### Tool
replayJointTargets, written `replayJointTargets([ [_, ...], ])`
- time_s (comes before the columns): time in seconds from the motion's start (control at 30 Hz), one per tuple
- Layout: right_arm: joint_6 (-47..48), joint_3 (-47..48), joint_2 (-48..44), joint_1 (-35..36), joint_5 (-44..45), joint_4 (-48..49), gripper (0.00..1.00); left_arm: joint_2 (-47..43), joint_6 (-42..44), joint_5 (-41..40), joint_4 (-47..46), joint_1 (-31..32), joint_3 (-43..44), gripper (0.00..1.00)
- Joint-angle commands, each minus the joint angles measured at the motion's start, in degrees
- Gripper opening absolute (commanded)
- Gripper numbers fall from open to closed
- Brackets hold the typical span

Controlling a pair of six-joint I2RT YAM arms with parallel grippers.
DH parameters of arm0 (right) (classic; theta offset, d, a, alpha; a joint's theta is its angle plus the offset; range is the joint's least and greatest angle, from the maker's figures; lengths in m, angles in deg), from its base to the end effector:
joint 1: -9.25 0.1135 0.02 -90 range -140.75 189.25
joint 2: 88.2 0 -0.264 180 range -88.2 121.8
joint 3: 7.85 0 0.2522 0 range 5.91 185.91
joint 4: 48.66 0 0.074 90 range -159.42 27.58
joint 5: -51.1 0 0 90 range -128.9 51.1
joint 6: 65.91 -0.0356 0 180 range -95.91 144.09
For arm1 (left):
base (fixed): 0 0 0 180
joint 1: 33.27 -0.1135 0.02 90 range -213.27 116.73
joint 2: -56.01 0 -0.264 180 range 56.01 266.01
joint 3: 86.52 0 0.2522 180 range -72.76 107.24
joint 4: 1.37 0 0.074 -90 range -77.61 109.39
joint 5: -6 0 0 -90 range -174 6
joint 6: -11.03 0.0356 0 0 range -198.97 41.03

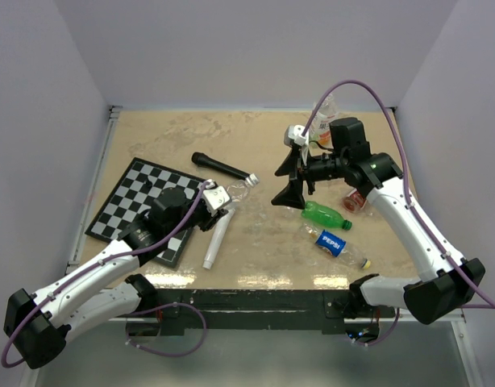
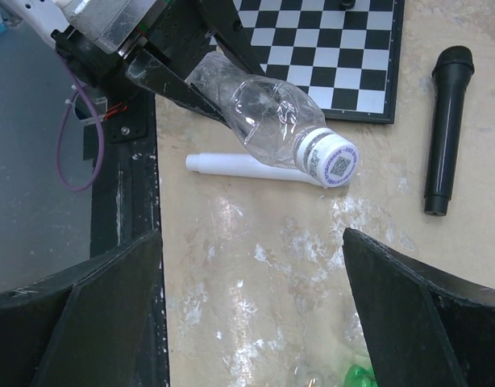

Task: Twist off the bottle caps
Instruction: Unscrew the bottle cap from the plastic bottle.

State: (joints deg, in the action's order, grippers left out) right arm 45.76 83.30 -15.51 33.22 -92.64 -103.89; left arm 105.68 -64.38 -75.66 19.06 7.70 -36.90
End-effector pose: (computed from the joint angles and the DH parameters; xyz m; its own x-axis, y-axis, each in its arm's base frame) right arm 0.2230 0.1306 0.3885 -0.2017 -0.3287 -0.9227 -0.9738 0.1686 0.1528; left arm 0.1504 -0.1374 0.2763 -0.0664 0.3878 -0.9194 0.7936 0.5790 0.1869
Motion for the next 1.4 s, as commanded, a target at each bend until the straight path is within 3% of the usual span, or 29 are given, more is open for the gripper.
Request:
replayJointTargets([
  [0.0,-1.1,-0.04,-0.18,-0.24,-2.08,1.48,0.98,0.08,0.62,0.98,-2.72,0.16,0.44,0.0],
  [1.37,-5.84,3.91,4.04,-0.76,-5.24,2.62,0.98,0.52,0.53,2.03,-2.72,0.25,0.44,0.0],
])
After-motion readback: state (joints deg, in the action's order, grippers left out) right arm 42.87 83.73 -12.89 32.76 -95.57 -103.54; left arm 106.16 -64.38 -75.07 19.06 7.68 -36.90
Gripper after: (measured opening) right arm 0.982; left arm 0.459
